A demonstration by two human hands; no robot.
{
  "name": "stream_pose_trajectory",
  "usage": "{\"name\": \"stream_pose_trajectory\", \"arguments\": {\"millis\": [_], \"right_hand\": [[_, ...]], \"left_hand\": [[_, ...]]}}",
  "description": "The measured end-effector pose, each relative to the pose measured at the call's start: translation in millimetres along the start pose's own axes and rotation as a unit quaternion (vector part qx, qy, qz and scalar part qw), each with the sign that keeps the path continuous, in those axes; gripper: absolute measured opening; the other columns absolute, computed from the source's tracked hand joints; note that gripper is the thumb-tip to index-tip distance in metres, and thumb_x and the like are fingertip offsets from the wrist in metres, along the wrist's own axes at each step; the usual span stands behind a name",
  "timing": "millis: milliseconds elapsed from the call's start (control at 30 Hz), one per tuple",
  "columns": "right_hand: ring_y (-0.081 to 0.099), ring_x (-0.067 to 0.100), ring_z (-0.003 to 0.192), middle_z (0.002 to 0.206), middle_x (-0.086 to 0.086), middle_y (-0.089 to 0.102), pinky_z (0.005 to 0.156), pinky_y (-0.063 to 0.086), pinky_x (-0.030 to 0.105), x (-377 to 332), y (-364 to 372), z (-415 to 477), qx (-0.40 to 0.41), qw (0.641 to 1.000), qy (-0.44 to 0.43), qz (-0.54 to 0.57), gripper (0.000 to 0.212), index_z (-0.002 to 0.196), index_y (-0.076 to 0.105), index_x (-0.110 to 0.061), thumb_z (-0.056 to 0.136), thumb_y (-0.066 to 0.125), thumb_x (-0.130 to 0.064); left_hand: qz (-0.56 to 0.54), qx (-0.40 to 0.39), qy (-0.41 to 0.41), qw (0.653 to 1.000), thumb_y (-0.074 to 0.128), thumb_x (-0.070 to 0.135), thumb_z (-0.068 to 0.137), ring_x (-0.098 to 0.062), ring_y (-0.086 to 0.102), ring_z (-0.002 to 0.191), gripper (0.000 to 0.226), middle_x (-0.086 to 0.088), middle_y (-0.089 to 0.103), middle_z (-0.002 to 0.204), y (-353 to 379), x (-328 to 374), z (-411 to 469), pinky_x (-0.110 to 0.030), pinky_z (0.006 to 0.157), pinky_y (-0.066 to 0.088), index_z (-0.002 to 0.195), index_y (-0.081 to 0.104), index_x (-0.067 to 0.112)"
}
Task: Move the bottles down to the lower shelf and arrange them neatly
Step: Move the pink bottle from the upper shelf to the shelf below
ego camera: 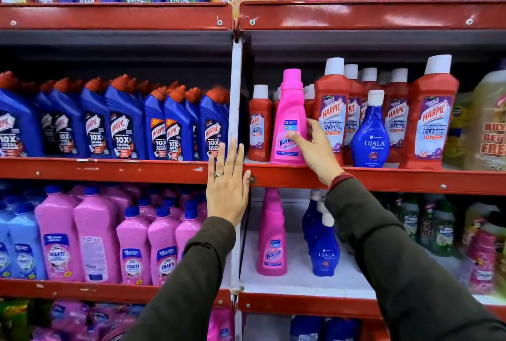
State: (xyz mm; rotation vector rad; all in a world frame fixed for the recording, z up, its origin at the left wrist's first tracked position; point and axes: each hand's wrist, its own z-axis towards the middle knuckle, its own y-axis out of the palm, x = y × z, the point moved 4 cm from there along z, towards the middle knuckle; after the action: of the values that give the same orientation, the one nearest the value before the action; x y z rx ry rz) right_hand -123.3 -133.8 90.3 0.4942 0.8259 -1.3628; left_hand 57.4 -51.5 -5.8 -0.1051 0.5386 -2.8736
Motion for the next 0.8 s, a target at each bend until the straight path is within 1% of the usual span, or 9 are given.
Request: {"name": "stream_pose_trajectory", "arguments": {"millis": [67,167,333,400,467,533,600,700,800], "right_hand": [[0.064,0.017,0.113,0.132,0.006,0.062,0.094,0.056,0.032,-6,-2,-1,0.003,1.000,-0.009,0.011,0.046,0.140,0.046,-0.010,0.098,0.063,-0.021],[0.065,0.022,0.118,0.134,0.011,0.062,0.096,0.057,0.036,-19,-5,-1,0.008,0.999,-0.021,0.030,0.045,0.139,0.048,-0.009,0.098,0.062,-0.021],[0.066,0.025,0.117,0.132,0.013,0.064,0.098,0.057,0.041,-36,-9,-7,0.007,0.998,-0.019,0.055,0.042,0.137,0.051,-0.007,0.098,0.062,-0.019],[0.067,0.025,0.117,0.132,0.014,0.064,0.096,0.058,0.039,-38,-9,-14,0.000,0.998,-0.015,0.064,0.043,0.137,0.051,-0.006,0.098,0.063,-0.019],[0.067,0.023,0.115,0.131,0.013,0.064,0.091,0.059,0.033,-36,-9,-21,-0.002,0.997,-0.017,0.074,0.042,0.136,0.051,-0.006,0.098,0.063,-0.018],[0.067,0.017,0.108,0.128,0.010,0.064,0.084,0.060,0.025,-35,-9,-29,-0.004,0.996,-0.020,0.085,0.042,0.136,0.051,-0.007,0.097,0.063,-0.018],[0.067,0.010,0.100,0.123,0.006,0.064,0.079,0.059,0.020,-33,-8,-37,-0.012,0.995,-0.020,0.096,0.044,0.137,0.051,-0.008,0.097,0.064,-0.019],[0.068,0.007,0.096,0.118,0.003,0.065,0.078,0.059,0.019,-26,-6,-51,-0.024,0.994,-0.018,0.109,0.044,0.137,0.051,-0.008,0.096,0.064,-0.018],[0.069,0.012,0.101,0.119,0.003,0.067,0.086,0.059,0.025,-12,-4,-70,-0.030,0.991,-0.008,0.131,0.044,0.137,0.053,-0.007,0.096,0.065,-0.016]], "left_hand": [[0.002,0.002,-0.005,1.000,0.020,0.034,0.107,-0.027,0.010,0.157,0.058,-0.008,0.019,0.169,1,0,-1,-0.049,0.128,0.013,0.160,0.023,0.010],[0.004,0.002,-0.008,1.000,0.021,0.033,0.107,-0.026,0.010,0.158,0.058,-0.007,0.019,0.169,3,0,-1,-0.048,0.128,0.012,0.160,0.023,0.010],[0.002,-0.002,-0.010,1.000,0.015,0.035,0.108,-0.026,0.010,0.158,0.058,-0.005,0.018,0.170,0,1,-2,-0.046,0.129,0.010,0.160,0.021,0.011],[0.002,-0.001,-0.009,1.000,0.017,0.035,0.108,-0.025,0.010,0.158,0.058,-0.005,0.018,0.170,-1,1,-2,-0.045,0.129,0.009,0.160,0.021,0.010],[0.000,0.000,-0.009,1.000,0.019,0.034,0.107,-0.025,0.011,0.157,0.058,-0.005,0.019,0.169,-2,1,-2,-0.045,0.129,0.009,0.160,0.022,0.010],[-0.001,-0.002,-0.010,1.000,0.020,0.034,0.107,-0.025,0.011,0.157,0.058,-0.005,0.018,0.169,-3,2,-2,-0.045,0.129,0.010,0.160,0.022,0.011],[0.001,-0.007,-0.012,1.000,0.019,0.034,0.107,-0.025,0.010,0.158,0.058,-0.004,0.017,0.170,-4,2,-2,-0.045,0.129,0.010,0.160,0.021,0.011],[-0.004,-0.015,-0.016,1.000,0.018,0.035,0.107,-0.025,0.007,0.158,0.059,-0.004,0.014,0.170,-6,3,-2,-0.044,0.129,0.008,0.161,0.018,0.011],[-0.023,-0.007,-0.020,1.000,0.018,0.035,0.107,-0.024,0.006,0.158,0.060,-0.006,0.012,0.171,-9,2,-9,-0.042,0.129,0.006,0.161,0.017,0.010]]}}
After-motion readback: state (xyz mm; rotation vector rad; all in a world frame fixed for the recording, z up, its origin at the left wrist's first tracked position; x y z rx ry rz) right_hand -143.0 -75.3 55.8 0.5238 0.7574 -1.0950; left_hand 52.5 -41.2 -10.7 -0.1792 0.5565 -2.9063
